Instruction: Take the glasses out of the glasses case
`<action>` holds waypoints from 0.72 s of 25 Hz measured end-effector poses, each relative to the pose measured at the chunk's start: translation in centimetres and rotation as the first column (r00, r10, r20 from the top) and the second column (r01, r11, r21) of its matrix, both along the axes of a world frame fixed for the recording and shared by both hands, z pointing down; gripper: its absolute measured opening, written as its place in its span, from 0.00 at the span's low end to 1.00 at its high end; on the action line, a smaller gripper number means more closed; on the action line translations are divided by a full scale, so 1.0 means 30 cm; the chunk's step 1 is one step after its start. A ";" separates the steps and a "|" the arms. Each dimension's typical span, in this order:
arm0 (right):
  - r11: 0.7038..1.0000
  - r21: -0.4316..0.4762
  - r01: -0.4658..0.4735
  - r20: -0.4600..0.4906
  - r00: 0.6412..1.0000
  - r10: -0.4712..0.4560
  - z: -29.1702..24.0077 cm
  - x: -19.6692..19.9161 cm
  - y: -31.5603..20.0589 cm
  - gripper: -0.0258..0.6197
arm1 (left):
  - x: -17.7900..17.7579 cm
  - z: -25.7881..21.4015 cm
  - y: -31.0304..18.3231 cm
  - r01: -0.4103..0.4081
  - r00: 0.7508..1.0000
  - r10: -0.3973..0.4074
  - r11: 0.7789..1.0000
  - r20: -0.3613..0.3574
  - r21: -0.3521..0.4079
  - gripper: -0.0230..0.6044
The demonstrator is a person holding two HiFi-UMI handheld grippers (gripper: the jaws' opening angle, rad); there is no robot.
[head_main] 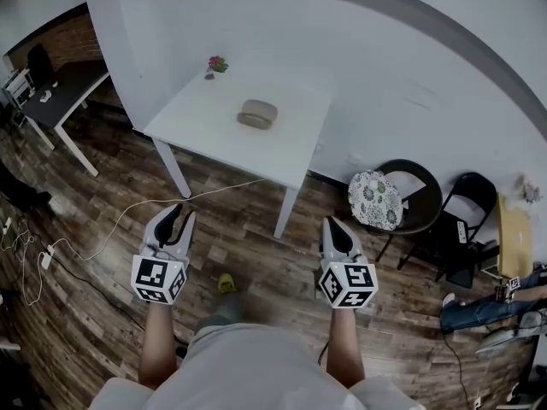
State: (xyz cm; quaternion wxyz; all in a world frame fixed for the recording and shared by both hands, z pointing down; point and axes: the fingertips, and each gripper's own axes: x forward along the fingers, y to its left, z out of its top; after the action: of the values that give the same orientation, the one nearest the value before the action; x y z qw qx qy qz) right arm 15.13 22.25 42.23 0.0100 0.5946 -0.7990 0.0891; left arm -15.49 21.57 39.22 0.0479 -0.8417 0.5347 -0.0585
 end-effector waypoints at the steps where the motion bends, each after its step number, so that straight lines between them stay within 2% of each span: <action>1: 1.000 -0.002 -0.001 0.001 1.000 0.001 0.003 -0.006 -0.023 0.04 | -0.005 0.005 -0.027 -0.003 1.000 0.003 1.000 -0.001 -0.003 0.22; 6: 1.000 -0.012 -0.022 -0.001 1.000 0.022 0.023 -0.032 -0.140 0.04 | -0.027 0.034 -0.161 -0.025 1.000 0.025 1.000 -0.004 -0.011 0.22; 18: 0.997 -0.025 -0.076 -0.024 0.997 0.076 -0.013 -0.169 -0.475 0.04 | -0.170 0.022 -0.553 -0.065 0.997 0.064 0.997 -0.046 -0.031 0.22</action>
State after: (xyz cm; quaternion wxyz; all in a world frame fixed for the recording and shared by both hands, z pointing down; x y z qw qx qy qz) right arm 10.05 8.00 41.83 0.0235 0.6253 -0.7745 0.0928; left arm -20.58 4.99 39.88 0.0239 -0.8602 0.5072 -0.0466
